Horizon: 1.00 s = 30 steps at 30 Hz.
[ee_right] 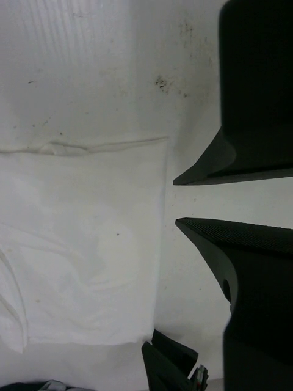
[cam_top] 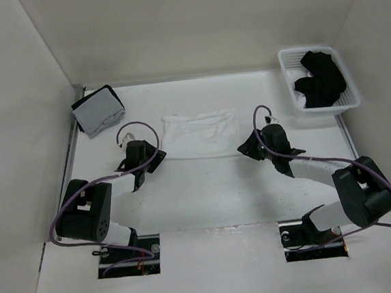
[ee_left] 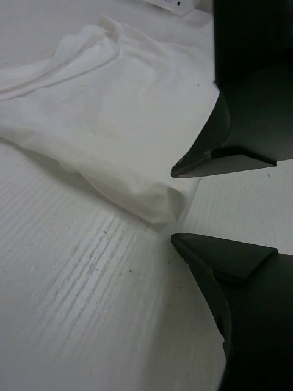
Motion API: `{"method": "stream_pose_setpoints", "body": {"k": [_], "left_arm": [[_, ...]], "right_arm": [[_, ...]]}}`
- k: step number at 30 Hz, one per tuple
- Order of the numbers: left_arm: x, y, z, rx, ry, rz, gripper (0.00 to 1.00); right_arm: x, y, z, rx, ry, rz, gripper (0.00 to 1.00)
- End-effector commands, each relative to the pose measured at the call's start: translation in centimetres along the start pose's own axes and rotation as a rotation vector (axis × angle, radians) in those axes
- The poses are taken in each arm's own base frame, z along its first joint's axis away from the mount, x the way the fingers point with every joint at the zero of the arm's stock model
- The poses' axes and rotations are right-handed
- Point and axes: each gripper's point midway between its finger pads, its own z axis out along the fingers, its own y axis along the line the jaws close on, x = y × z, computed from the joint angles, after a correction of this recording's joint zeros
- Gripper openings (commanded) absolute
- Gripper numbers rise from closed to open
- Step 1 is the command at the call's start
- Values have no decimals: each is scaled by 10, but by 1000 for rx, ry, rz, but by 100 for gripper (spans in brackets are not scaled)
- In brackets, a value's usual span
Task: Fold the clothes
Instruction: Fold the tank top
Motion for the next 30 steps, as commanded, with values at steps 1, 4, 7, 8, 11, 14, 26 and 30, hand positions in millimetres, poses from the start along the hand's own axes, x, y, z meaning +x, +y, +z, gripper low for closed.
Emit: {"method": "stream_pose_setpoints", "body": {"k": [1,4,7,8,11,14,26,30], "left_arm": [[-7,-14,6,55,-15,-17,39],[-8,-5,12,24,-20,-28,33],[-10,-3,13,16,-37,-47,28],[-10,-2,12,15,-39,-47,26],[-11,1,12,5,-48,-46,20],[-11,2,12,1,-48,-45,17],[-12,-3,16,9,-47,-44,12],[-14,-6,14,19,-52,-41,11]], "right_arm": [[-14,8,-3,-48,-76,12,33],[-10,-9,1,-6,-68,43,36],[-5,-23,11,29,-51,77,40],[-4,-25,13,31,-47,82,41],[0,-27,20,28,-22,103,45],[1,-28,23,27,-13,129,44],[6,-32,32,48,24,184,35],[9,-35,29,56,24,198,33]]}}
